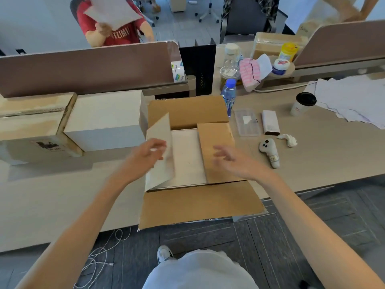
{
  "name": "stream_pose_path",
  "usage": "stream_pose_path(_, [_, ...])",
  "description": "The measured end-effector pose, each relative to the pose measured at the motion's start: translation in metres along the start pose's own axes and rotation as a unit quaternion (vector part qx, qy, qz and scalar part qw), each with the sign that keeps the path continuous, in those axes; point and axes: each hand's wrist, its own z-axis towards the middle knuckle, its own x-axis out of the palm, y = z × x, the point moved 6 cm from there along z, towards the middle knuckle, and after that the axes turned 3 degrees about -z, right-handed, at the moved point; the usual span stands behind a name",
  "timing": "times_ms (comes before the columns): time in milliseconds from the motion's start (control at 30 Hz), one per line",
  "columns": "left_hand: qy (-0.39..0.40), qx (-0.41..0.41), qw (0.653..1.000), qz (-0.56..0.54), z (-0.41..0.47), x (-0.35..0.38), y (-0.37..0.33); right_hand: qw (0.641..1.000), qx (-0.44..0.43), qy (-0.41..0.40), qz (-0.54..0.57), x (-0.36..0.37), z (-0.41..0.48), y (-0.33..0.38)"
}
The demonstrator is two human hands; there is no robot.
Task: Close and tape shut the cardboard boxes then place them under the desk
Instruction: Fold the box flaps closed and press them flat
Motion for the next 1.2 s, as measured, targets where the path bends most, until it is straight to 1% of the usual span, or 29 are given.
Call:
stream_pose_path(33, [0.071, -0.001, 0.997, 0.039, -0.007, 0.015, -0.002, 0.996, -0.011, 0.065, -0.063, 0.012, -0.004, -0.001])
stream_pose_path(67, [0.146, -0.003, 0.985, 0.089, -0.015, 0.030, -0.001, 0.986, -0.021, 0.126, -0.111, 0.022, -0.009, -0.003])
stream_pose_path(100, [0.218, -0.007, 0.966, 0.136, -0.024, 0.044, 0.000, 0.973, -0.026, 0.179, -0.141, 0.030, -0.015, -0.005])
stream_pose_path(133, [0.273, -0.008, 0.945, 0.179, -0.033, 0.056, 0.003, 0.962, -0.026, 0.218, -0.162, 0.036, -0.021, -0.007])
stream_pose_path(167, [0.311, -0.005, 0.927, 0.210, -0.041, 0.065, 0.005, 0.953, -0.027, 0.242, -0.182, 0.040, -0.026, -0.008])
stream_pose_path(233, [0.353, 0.013, 0.905, 0.236, -0.053, 0.079, 0.009, 0.941, -0.034, 0.256, -0.218, 0.043, -0.031, -0.007])
stream_pose_path(367, [0.376, 0.045, 0.897, 0.230, -0.067, 0.092, 0.010, 0.930, -0.064, 0.274, -0.237, 0.050, -0.034, 0.000])
stream_pose_path(467, [0.349, 0.075, 0.908, 0.219, -0.070, 0.094, 0.007, 0.927, -0.080, 0.271, -0.245, 0.052, -0.036, 0.005])
stream_pose_path(600, [0.307, 0.081, 0.939, 0.133, -0.066, 0.081, -0.003, 0.936, -0.079, 0.217, -0.264, 0.037, -0.039, 0.013])
stream_pose_path(700, [0.246, 0.103, 0.958, 0.101, -0.061, 0.063, -0.016, 0.949, -0.092, 0.182, -0.238, 0.018, -0.041, 0.025])
stream_pose_path(800, [0.167, 0.134, 0.972, 0.100, -0.050, 0.040, -0.029, 0.970, -0.108, 0.122, -0.178, 0.000, -0.034, 0.036])
stream_pose_path(867, [0.105, 0.145, 0.975, 0.133, -0.039, 0.024, -0.034, 0.981, -0.118, 0.059, -0.144, -0.011, -0.023, 0.039])
stream_pose_path(933, [0.057, 0.149, 0.975, 0.156, -0.027, 0.011, -0.033, 0.984, -0.125, -0.001, -0.130, -0.019, -0.008, 0.039])
stream_pose_path(1033, [0.017, 0.134, 0.981, 0.140, -0.005, 0.000, -0.023, 0.983, -0.125, -0.057, -0.119, -0.024, 0.014, 0.035])
stream_pose_path(1100, [-0.005, 0.100, 0.986, 0.132, 0.012, -0.004, -0.011, 0.976, -0.135, -0.093, -0.141, -0.023, 0.032, 0.030])
stream_pose_path(1167, [-0.021, 0.063, 0.986, 0.155, 0.030, -0.005, 0.002, 0.967, -0.143, -0.112, -0.177, -0.019, 0.055, 0.021])
stream_pose_path(1200, [-0.024, 0.050, 0.982, 0.179, 0.038, -0.004, 0.007, 0.965, -0.137, -0.108, -0.198, -0.015, 0.068, 0.014])
